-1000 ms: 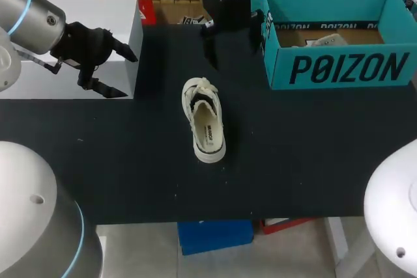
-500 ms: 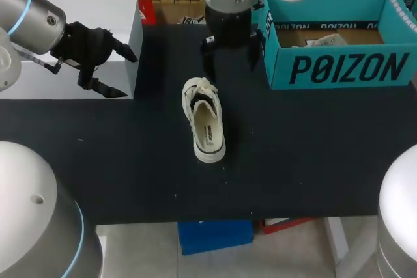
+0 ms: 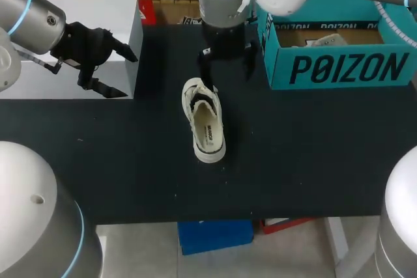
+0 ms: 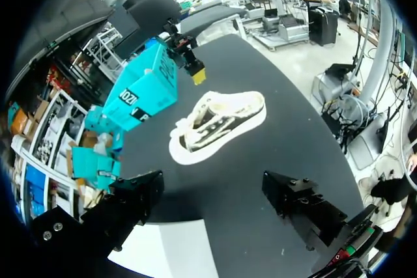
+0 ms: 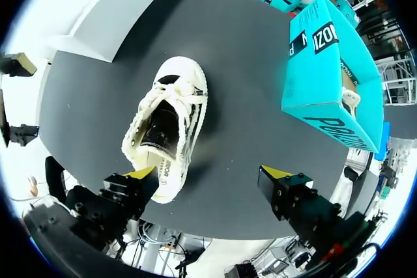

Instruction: Take the shoe out of the shoebox, open the shoe tongue, remove and reinsert the insole, then place the shoe into the shoebox

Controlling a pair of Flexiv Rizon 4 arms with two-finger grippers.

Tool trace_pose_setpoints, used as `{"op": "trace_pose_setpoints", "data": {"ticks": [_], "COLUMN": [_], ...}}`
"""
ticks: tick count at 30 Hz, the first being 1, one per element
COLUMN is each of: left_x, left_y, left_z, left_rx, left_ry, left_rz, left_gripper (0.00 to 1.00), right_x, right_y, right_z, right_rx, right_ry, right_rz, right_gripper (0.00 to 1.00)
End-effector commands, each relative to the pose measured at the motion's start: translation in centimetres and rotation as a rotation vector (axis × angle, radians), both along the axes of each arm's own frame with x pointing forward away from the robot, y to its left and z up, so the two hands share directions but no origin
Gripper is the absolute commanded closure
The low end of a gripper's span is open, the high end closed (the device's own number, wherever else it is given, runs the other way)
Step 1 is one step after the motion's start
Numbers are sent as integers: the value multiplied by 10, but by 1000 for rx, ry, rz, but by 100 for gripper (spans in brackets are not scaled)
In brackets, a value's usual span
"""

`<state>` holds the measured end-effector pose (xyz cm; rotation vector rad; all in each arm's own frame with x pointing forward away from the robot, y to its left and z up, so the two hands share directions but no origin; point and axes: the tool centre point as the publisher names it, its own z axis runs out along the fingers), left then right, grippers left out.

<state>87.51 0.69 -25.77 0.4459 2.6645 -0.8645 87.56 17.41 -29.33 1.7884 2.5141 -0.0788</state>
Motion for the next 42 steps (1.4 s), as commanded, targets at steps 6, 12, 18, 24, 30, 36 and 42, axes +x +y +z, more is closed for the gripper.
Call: {"op": "trace_pose_setpoints", "data": {"ticks": [6,12,18,24,30,36,42], "left_x": [-1,-1,-1,-1,-1,-1,-1], "left_y": [0,0,0,0,0,0,0], "left_z": [-1,-1,-1,-1,-1,-1,-1], "left_rx": [-2,-2,-2,-2,-2,-2,-2], "left_ry": [-6,-6,-6,-6,-6,-6,-6], "left_rz": [1,1,1,1,1,1,1], "left_gripper": [0,0,0,0,0,0,0], "right_x": [6,7,7,6,7,5,4], "right_y": [9,5,-1,-5,-4,-4,-2], "right_z": [-37,-54,-70,-81,-90,-97,-104], "right_rx": [-1,16,36,54,74,80,69], "right_ry": [11,25,38,49,52,58,71], "right_rz": [-9,-21,-24,-28,-33,-34,-28], "right_gripper": [0,0,0,0,0,0,0]}}
